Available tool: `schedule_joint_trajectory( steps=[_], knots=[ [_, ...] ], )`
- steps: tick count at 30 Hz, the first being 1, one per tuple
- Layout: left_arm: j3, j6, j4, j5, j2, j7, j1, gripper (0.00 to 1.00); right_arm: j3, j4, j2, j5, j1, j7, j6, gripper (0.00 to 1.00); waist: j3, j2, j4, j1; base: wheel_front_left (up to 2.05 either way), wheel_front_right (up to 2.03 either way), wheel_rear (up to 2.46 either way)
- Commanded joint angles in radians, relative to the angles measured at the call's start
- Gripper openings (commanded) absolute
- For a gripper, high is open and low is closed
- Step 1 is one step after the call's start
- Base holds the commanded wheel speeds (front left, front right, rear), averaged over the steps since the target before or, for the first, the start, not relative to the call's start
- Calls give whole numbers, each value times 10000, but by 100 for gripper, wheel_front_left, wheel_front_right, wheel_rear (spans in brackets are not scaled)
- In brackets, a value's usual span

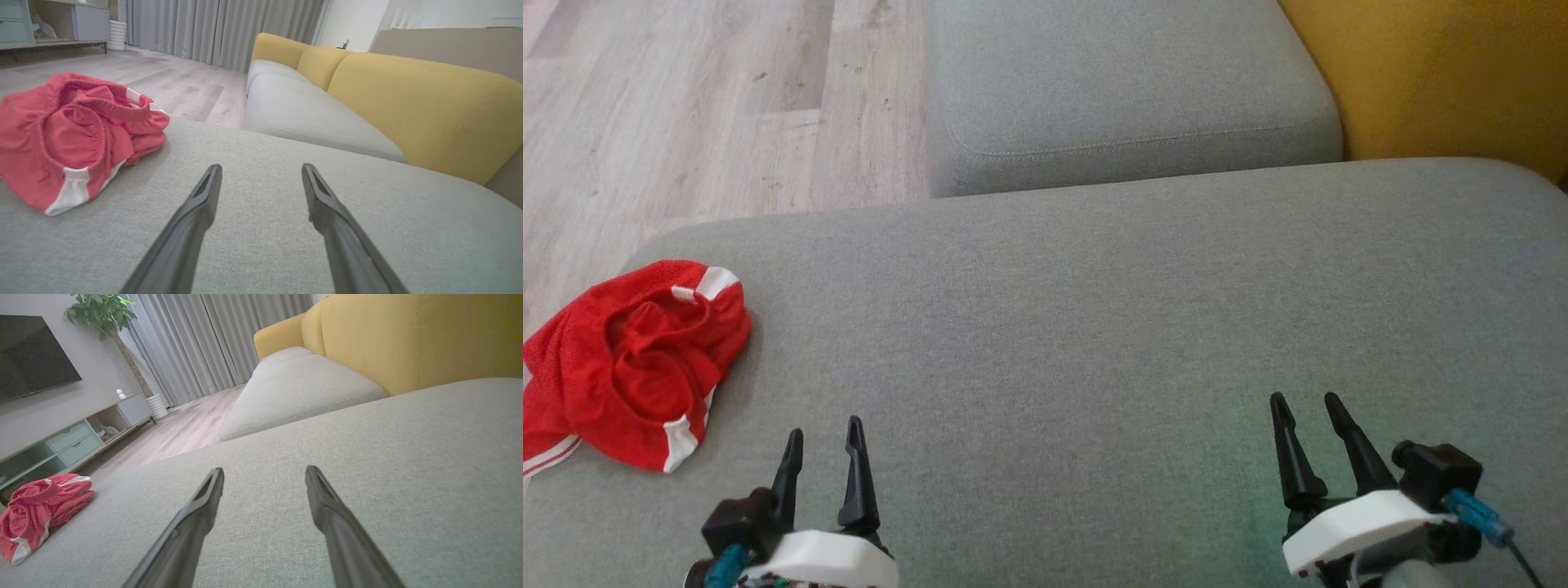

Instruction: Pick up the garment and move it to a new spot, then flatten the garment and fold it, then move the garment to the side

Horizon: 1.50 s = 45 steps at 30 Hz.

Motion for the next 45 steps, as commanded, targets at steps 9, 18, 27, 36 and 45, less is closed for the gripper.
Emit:
schedule_joint_trajectory(
  steps=[9, 18, 27, 36, 45],
  knots=[
    [171, 266, 62, 1237, 7, -369, -608, 100, 171, -246, 25, -1281, -571, -386, 114, 100, -73, 0, -40, 0, 0, 0, 0],
    [234, 436, 171, 2264, -6, -619, -631, 100, -193, 195, 129, -2403, -583, -630, 126, 100, -175, 0, -55, 0, 0, 0, 0],
    [292, 363, 449, 3174, -11, -834, -682, 100, -184, 266, 169, -3417, -633, -839, 136, 100, -224, 0, -44, 0, 0, 0, 0],
    [318, 264, 521, 3134, -14, -834, -746, 100, -60, 305, 182, -3554, -619, -839, 136, 100, -189, 0, 17, 0, 0, 0, 0],
    [300, 323, 402, 3142, -15, -834, -916, 100, -269, 423, 89, -3338, -643, -839, 136, 100, -76, 0, 624, 0, 0, 0, 0]
  ],
)
